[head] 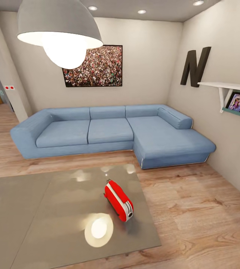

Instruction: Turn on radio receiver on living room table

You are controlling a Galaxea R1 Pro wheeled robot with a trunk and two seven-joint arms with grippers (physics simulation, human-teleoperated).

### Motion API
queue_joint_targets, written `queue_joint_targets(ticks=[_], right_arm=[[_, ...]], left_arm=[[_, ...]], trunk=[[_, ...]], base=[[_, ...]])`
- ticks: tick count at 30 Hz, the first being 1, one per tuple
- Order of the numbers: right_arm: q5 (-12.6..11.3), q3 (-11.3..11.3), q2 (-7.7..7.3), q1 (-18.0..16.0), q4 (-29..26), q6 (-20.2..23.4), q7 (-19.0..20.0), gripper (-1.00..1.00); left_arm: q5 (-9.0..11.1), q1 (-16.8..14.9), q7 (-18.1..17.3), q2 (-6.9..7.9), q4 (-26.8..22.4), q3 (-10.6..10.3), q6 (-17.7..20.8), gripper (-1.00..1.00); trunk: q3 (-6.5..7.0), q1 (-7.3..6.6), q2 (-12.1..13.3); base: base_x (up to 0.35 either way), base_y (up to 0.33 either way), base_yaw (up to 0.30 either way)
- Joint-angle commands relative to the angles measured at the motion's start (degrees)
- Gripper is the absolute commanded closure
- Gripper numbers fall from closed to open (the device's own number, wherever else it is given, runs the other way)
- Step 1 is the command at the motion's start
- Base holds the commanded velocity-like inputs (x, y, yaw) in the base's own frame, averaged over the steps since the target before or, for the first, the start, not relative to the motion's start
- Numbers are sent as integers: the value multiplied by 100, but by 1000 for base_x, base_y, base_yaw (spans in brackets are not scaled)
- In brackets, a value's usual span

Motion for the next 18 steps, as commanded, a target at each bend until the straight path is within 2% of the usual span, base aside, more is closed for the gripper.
queue_joint_targets(ticks=[1,18], right_arm=[[-1,-3,-1,1,0,-1,0,-100],[9,12,9,2,-4,-2,0,-100]], left_arm=[[4,-1,0,-4,-1,1,0,100],[3,-2,-9,-23,-64,41,1,100]], trunk=[[0,0,0],[0,0,0]], base=[[0,0,0],[0,0,0]])
